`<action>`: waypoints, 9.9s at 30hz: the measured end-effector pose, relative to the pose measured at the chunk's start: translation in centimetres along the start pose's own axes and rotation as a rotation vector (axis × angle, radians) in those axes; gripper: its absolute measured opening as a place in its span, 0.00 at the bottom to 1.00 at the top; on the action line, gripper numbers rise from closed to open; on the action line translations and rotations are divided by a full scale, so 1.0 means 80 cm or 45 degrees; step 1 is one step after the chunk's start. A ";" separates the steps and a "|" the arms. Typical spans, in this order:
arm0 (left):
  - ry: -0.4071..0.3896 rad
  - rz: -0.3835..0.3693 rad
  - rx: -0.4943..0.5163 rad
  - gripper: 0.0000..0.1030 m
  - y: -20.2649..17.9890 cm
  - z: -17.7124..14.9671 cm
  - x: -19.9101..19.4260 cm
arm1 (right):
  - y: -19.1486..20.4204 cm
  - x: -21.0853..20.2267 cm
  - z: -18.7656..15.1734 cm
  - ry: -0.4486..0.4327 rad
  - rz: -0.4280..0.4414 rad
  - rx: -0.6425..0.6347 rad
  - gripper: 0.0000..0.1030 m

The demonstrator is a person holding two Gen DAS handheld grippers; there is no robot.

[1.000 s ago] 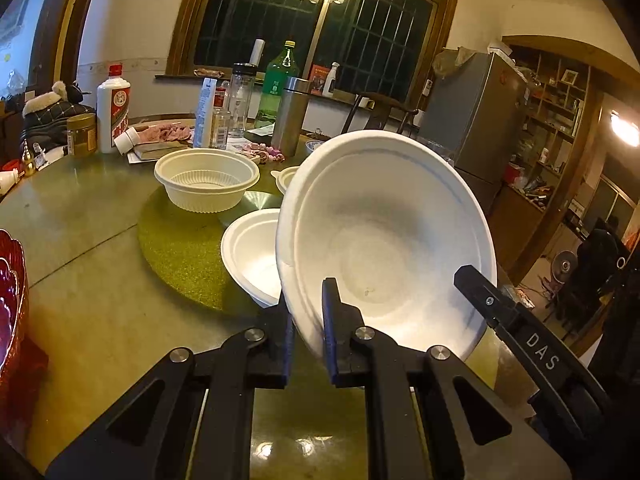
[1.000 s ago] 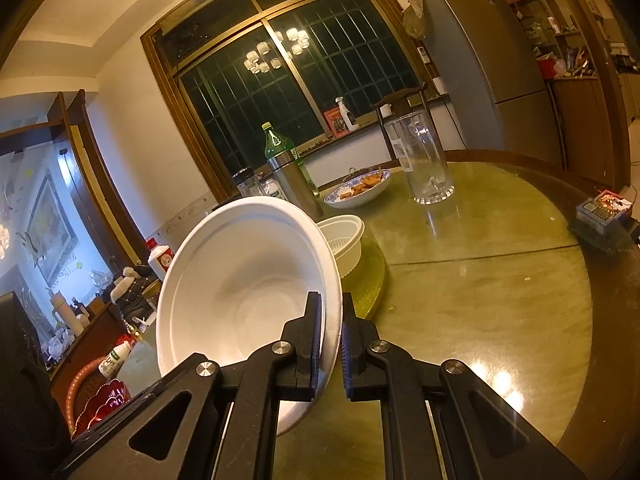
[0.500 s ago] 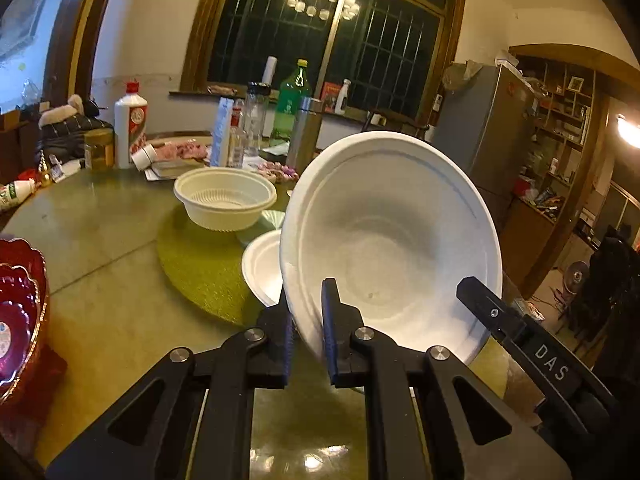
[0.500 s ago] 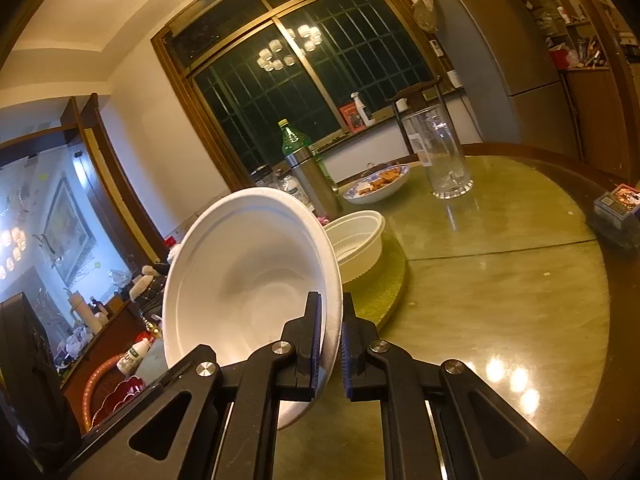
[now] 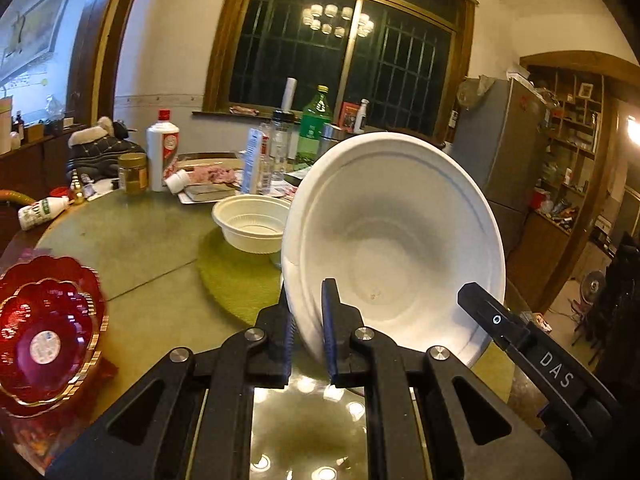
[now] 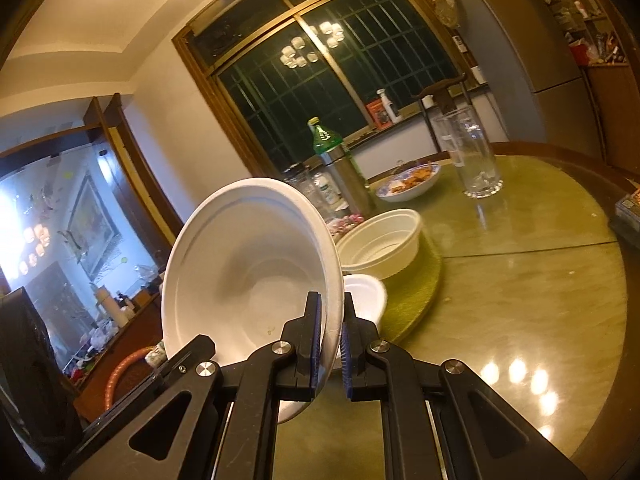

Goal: Organize plates and bowls
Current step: 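Carry the held white bowls with both grippers toward the red plate stack, then lower both white bowls onto the red plates and open both grippers, then move both open grippers back to the remaining white bowls, then grasp a white bowl rim with the left gripper while the right grasps another white bowl, then lift and carry both white bowls toward the red plate stack, then lower both white bowls into the bowls already on the red plates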

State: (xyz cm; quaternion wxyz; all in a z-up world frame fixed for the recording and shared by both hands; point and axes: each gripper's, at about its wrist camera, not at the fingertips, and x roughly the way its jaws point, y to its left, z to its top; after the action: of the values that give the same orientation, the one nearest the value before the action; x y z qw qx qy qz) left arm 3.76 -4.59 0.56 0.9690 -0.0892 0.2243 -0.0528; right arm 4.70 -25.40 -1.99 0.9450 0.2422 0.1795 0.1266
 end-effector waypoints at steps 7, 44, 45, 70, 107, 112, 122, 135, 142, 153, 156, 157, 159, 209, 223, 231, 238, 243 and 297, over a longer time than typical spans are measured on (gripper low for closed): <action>-0.010 0.028 -0.052 0.10 0.035 0.003 -0.028 | 0.037 -0.002 -0.005 0.049 0.099 -0.025 0.08; -0.014 0.289 -0.268 0.10 0.195 0.007 -0.116 | 0.216 0.058 -0.065 0.405 0.421 -0.245 0.09; -0.014 0.297 -0.269 0.10 0.196 0.006 -0.118 | 0.218 0.060 -0.068 0.418 0.423 -0.249 0.09; 0.199 0.411 -0.496 0.10 0.287 -0.027 -0.096 | 0.291 0.150 -0.139 0.799 0.387 -0.344 0.13; 0.410 0.379 -0.630 0.67 0.301 -0.029 -0.087 | 0.312 0.186 -0.167 1.080 0.207 -0.543 0.55; 0.312 0.421 -0.720 0.76 0.307 -0.023 -0.104 | 0.307 0.175 -0.156 1.043 0.235 -0.511 0.65; -0.112 0.576 -0.738 0.81 0.296 0.007 -0.170 | 0.284 0.160 -0.128 0.959 0.310 -0.328 0.68; -0.008 0.358 -0.225 0.82 0.171 0.053 -0.104 | 0.152 0.112 -0.036 0.681 0.260 0.039 0.79; 0.248 0.151 -0.165 0.82 0.091 0.057 -0.012 | 0.050 0.090 0.002 0.560 0.068 0.189 0.80; 0.676 0.051 -0.287 0.82 0.024 0.027 0.165 | -0.076 0.132 0.030 0.669 -0.123 0.395 0.81; 0.680 0.072 -0.277 0.82 0.020 0.024 0.175 | -0.082 0.147 0.035 0.694 -0.114 0.396 0.81; 0.676 0.069 -0.284 0.82 0.018 0.023 0.181 | -0.082 0.149 0.035 0.696 -0.112 0.399 0.80; 0.662 0.067 -0.276 0.82 0.013 0.021 0.187 | -0.082 0.162 0.034 0.699 -0.109 0.402 0.79; 0.329 0.025 -0.092 0.07 0.007 0.014 0.156 | -0.035 0.160 0.009 0.466 -0.033 0.133 0.08; 0.327 -0.011 -0.117 0.07 0.011 0.018 0.153 | -0.040 0.157 0.010 0.466 -0.010 0.144 0.09; 0.305 -0.001 -0.106 0.07 0.008 0.019 0.150 | -0.037 0.154 0.010 0.456 -0.009 0.139 0.09; 0.278 0.011 -0.088 0.07 0.004 0.019 0.146 | -0.035 0.150 0.011 0.444 -0.008 0.134 0.09; 0.278 0.015 -0.087 0.07 0.004 0.018 0.147 | -0.035 0.148 0.011 0.446 -0.007 0.136 0.09; 0.042 0.355 -0.194 0.07 0.165 0.050 -0.080 | 0.214 0.094 -0.039 0.544 0.382 -0.126 0.10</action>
State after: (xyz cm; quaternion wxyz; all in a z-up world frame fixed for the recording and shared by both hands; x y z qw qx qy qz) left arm 0.64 9.81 4.19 0.9535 -0.1297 0.2536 0.0982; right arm 7.66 -7.09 1.99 0.8670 0.1872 0.3306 0.3223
